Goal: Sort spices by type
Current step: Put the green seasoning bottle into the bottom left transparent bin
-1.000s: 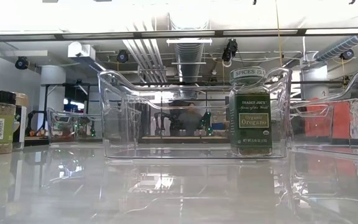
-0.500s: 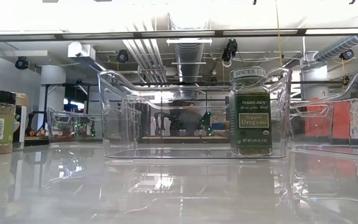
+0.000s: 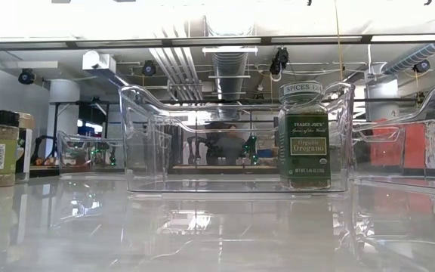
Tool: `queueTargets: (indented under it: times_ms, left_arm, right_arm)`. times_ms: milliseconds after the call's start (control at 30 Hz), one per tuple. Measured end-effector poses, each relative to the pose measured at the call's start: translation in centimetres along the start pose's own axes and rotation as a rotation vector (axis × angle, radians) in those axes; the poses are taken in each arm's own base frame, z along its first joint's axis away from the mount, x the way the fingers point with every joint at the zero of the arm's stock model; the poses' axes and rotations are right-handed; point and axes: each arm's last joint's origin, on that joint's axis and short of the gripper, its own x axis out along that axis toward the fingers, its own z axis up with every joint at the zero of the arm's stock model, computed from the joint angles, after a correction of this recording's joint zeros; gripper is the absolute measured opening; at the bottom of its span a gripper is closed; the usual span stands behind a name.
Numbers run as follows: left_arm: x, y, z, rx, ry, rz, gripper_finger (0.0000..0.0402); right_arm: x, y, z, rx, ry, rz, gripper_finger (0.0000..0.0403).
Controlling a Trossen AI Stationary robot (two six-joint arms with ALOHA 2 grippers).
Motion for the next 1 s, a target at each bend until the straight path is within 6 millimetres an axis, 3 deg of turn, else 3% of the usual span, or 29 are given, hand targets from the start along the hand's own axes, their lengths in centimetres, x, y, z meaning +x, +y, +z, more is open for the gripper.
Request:
queueTargets:
  times_ms: [367, 633, 833, 1000]
  left_arm:
    - [-0.2, 0.0, -0.1, 0.014, 0.012, -0.001, 0.0207]
    - [-2.5, 0.0, -0.2, 0.015, -0.010, 0.007, 0.0207]
    - [-4.7, 0.1, -0.2, 0.012, -0.040, 0.017, 0.0207]
    - [-6.1, 0.1, -0.4, 0.005, -0.045, 0.028, 0.0207]
  right_arm:
    - [0.0, 0.2, -0.1, -0.012, 0.009, 0.022, 0.0201]
    - [-1.9, 1.0, -0.3, 0.018, 0.014, 0.086, 0.0206]
    - [-3.6, 1.7, 0.6, 0.155, 0.045, 0.141, 0.0204]
    - [-5.2, 2.2, 1.5, 0.171, 0.051, 0.203, 0.0201]
